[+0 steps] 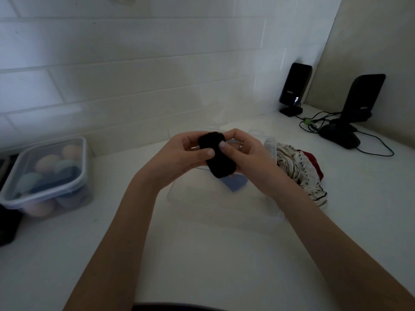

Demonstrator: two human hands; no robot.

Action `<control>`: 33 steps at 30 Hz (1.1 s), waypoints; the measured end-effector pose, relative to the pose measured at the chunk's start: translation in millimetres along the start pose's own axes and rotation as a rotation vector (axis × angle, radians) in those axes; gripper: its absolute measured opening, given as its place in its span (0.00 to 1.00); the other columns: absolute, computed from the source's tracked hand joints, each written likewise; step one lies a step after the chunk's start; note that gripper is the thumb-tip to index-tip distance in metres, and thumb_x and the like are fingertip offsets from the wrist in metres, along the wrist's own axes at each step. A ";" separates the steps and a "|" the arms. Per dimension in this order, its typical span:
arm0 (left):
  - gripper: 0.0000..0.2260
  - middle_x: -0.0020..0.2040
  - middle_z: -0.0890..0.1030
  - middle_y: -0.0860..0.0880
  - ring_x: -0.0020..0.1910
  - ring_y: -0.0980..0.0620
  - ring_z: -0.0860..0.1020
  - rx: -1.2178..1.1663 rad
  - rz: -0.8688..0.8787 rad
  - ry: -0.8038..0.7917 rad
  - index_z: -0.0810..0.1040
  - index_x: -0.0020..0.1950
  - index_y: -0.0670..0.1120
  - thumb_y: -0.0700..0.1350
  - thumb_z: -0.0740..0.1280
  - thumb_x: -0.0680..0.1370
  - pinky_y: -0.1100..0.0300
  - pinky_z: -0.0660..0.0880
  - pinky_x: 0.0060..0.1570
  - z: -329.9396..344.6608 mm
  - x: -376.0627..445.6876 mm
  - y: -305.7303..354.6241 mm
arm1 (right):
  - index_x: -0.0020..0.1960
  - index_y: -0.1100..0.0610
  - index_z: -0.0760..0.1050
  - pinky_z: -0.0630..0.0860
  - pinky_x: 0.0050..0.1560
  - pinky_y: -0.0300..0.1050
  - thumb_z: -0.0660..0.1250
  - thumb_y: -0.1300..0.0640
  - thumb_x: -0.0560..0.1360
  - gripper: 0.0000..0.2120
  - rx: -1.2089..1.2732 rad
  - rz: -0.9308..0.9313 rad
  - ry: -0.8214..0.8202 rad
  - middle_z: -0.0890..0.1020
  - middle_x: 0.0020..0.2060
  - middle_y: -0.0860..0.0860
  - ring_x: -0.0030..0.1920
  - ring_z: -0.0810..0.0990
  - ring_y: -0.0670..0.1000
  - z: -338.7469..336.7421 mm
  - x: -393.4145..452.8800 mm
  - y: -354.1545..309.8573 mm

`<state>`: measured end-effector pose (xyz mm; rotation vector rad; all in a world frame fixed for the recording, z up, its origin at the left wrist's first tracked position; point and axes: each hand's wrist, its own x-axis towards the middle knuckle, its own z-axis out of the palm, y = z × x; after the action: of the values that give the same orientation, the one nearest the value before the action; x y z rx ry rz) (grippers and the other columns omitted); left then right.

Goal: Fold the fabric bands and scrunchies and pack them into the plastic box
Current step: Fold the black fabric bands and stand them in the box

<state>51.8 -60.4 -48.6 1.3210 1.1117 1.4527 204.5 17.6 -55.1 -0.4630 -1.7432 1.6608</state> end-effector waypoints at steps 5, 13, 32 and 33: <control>0.14 0.46 0.84 0.52 0.46 0.53 0.83 -0.011 0.031 0.023 0.81 0.49 0.48 0.35 0.71 0.66 0.61 0.79 0.46 -1.2 0.8 -2.1 | 0.43 0.55 0.70 0.75 0.30 0.40 0.66 0.58 0.72 0.05 0.013 0.011 0.005 0.75 0.36 0.59 0.33 0.75 0.52 -0.1 1.7 1.6; 0.13 0.42 0.86 0.50 0.43 0.53 0.84 -0.013 0.061 0.095 0.83 0.46 0.49 0.35 0.69 0.66 0.62 0.79 0.42 -0.6 0.8 0.3 | 0.48 0.54 0.76 0.81 0.37 0.43 0.64 0.62 0.74 0.05 0.040 0.029 -0.033 0.83 0.35 0.52 0.37 0.83 0.48 -0.3 1.1 0.4; 0.06 0.28 0.79 0.54 0.28 0.57 0.74 0.378 0.122 0.347 0.81 0.39 0.43 0.41 0.68 0.75 0.65 0.70 0.29 -6.3 4.2 -3.8 | 0.39 0.60 0.65 0.78 0.25 0.41 0.67 0.65 0.74 0.11 -0.211 -0.020 0.042 0.79 0.30 0.56 0.27 0.80 0.49 7.4 -5.4 -2.1; 0.06 0.28 0.79 0.53 0.27 0.56 0.73 0.378 0.134 0.408 0.81 0.41 0.41 0.43 0.68 0.75 0.66 0.69 0.27 -7.1 5.1 -4.8 | 0.39 0.60 0.65 0.79 0.26 0.43 0.67 0.65 0.74 0.11 -0.231 -0.015 0.031 0.78 0.31 0.58 0.27 0.80 0.50 8.6 -5.7 -1.1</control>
<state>44.4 -54.8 -52.4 1.4099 1.6542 1.7192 202.8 7.4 -55.0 -0.5761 -1.9195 1.4399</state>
